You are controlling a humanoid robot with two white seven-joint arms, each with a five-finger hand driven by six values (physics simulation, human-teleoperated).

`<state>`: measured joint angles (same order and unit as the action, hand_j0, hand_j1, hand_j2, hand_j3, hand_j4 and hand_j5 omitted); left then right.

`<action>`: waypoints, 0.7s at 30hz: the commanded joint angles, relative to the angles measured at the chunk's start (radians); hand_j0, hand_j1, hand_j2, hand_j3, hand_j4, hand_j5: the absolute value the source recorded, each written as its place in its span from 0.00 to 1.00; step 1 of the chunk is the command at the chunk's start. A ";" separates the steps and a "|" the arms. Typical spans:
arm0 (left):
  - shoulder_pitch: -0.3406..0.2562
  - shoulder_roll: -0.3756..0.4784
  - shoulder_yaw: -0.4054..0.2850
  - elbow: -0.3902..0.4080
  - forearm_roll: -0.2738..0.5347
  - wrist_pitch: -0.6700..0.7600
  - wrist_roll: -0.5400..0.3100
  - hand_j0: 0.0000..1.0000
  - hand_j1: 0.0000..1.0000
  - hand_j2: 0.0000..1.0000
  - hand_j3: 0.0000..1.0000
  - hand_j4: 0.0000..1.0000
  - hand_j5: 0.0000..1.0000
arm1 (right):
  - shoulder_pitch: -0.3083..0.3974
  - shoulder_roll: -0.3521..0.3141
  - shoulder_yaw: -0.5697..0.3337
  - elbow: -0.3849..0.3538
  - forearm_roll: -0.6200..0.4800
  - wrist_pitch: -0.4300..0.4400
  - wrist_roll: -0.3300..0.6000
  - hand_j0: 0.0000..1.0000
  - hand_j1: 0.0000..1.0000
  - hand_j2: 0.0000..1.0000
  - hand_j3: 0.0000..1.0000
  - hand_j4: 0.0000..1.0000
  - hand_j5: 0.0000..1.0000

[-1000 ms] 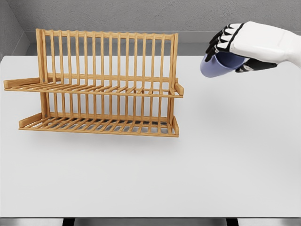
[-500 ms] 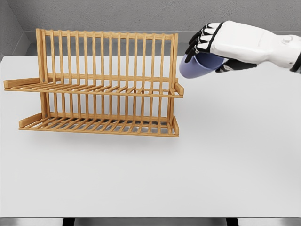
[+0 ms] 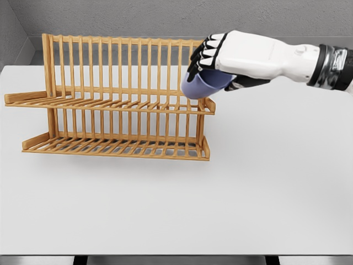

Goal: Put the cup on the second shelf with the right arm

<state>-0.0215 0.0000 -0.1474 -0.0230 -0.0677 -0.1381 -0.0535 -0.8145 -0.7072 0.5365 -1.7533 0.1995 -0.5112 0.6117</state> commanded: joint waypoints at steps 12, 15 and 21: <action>0.000 0.000 0.000 0.000 0.000 0.000 0.000 1.00 1.00 1.00 1.00 1.00 1.00 | -0.005 0.032 0.039 0.000 -0.003 0.007 -0.001 0.65 0.65 0.65 0.65 0.65 0.65; 0.000 0.000 0.000 0.000 0.000 0.000 0.000 1.00 1.00 1.00 1.00 1.00 1.00 | -0.011 0.043 0.042 0.000 -0.002 0.017 -0.001 0.65 0.65 0.65 0.65 0.65 0.65; 0.000 0.000 0.000 0.000 0.000 0.000 0.000 1.00 1.00 1.00 1.00 1.00 1.00 | -0.012 0.046 0.082 0.000 -0.002 0.017 -0.001 0.66 0.66 0.66 0.66 0.66 0.66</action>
<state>-0.0215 0.0000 -0.1474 -0.0229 -0.0677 -0.1381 -0.0535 -0.8268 -0.6617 0.6073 -1.7532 0.2037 -0.4975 0.6103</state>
